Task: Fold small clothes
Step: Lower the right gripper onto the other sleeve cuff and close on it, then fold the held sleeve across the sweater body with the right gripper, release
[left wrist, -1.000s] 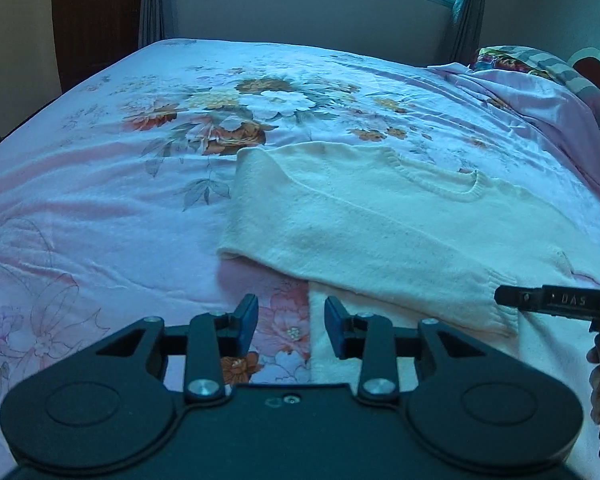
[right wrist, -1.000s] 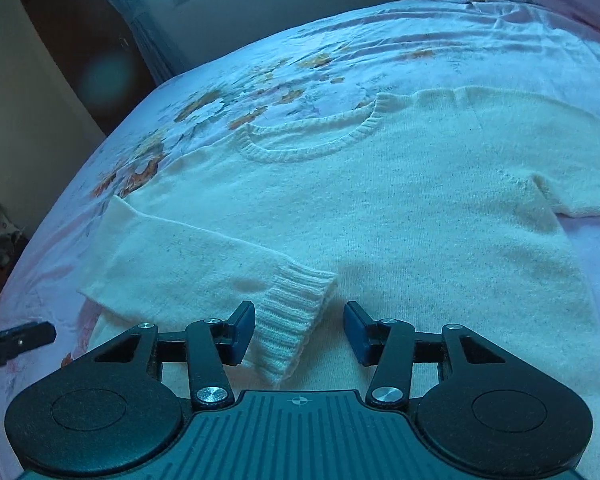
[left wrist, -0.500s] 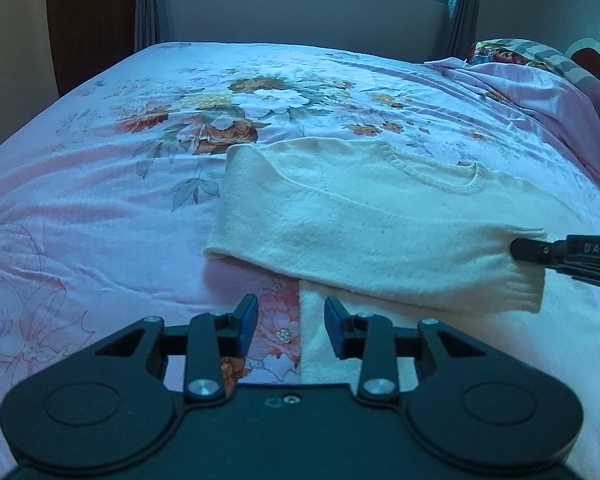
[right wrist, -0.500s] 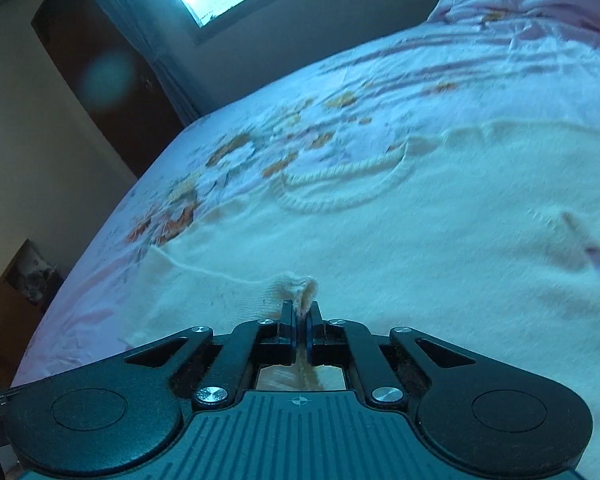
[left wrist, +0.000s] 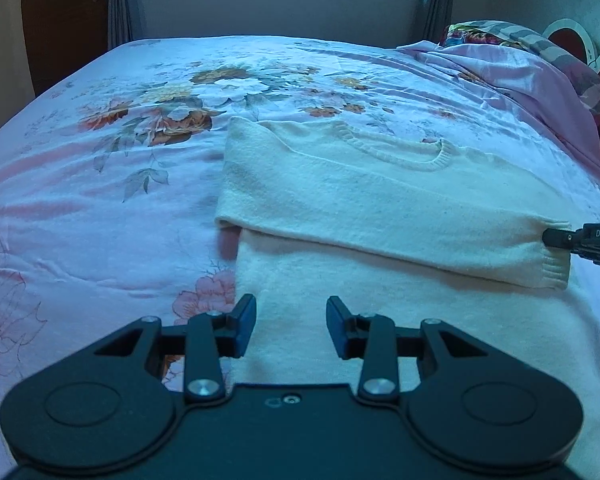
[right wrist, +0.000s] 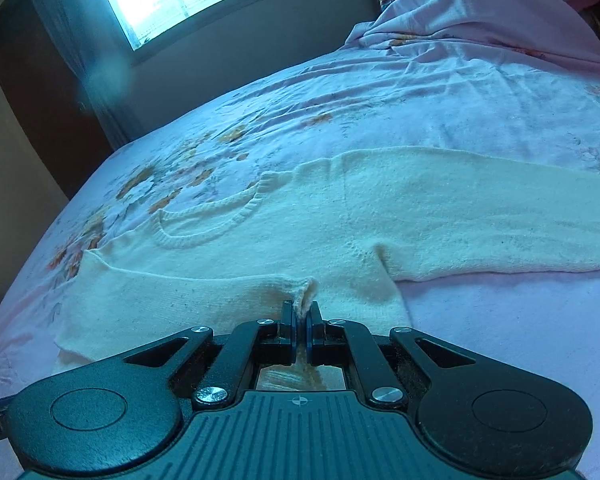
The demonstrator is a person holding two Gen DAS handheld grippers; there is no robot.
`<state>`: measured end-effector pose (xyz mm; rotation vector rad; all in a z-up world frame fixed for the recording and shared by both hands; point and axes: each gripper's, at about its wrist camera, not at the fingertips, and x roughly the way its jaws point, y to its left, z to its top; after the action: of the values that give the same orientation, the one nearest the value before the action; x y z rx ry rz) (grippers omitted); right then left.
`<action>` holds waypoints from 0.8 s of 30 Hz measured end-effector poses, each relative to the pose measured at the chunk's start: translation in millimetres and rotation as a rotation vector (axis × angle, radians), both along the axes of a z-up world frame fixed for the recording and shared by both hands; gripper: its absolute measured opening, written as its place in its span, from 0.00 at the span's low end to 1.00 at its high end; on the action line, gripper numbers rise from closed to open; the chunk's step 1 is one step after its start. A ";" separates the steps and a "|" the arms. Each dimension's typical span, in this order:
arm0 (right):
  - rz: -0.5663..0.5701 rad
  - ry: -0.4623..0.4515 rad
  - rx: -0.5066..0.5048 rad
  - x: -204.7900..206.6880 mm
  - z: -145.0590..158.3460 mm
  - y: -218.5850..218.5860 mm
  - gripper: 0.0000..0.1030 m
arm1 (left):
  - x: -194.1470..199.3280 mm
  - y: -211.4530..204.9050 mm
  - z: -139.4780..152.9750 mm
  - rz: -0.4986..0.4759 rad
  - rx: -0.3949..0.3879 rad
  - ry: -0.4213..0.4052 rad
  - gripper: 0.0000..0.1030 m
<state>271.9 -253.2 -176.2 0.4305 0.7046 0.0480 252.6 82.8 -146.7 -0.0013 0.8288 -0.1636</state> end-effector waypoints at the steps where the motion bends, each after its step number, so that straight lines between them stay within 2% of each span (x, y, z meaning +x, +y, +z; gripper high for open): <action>1: -0.010 -0.001 0.003 1.0 -0.5 -3.5 0.03 | -0.2 -0.4 0.4 -0.001 0.000 -0.001 0.35; 6: -0.060 0.012 -0.027 10.6 -4.3 -13.6 0.03 | 0.2 -1.7 -0.1 0.004 0.004 0.000 0.36; 9: -0.077 0.091 -0.060 17.7 -17.2 -15.7 0.04 | 0.8 -2.7 -0.9 0.003 0.008 0.005 0.36; 10: -0.085 0.093 -0.058 15.2 -16.7 -17.6 0.04 | 1.1 -2.7 -0.8 0.003 0.008 0.006 0.36; 15: -0.117 0.003 -0.148 -4.3 7.8 -14.8 0.04 | 10.6 -5.5 1.2 -0.004 0.003 -0.004 0.36; 18: -0.045 -0.041 -0.141 -2.4 16.1 -2.2 0.04 | 26.8 -14.7 3.5 -0.007 -0.024 -0.013 0.36; 24: -0.008 0.039 -0.125 21.3 -7.2 11.8 0.05 | 85.0 -45.8 -5.1 -0.048 -0.018 -0.023 0.36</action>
<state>293.3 -241.5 -183.3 0.3146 0.7402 -0.0118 337.6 37.0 -151.7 0.0031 0.8049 -0.2159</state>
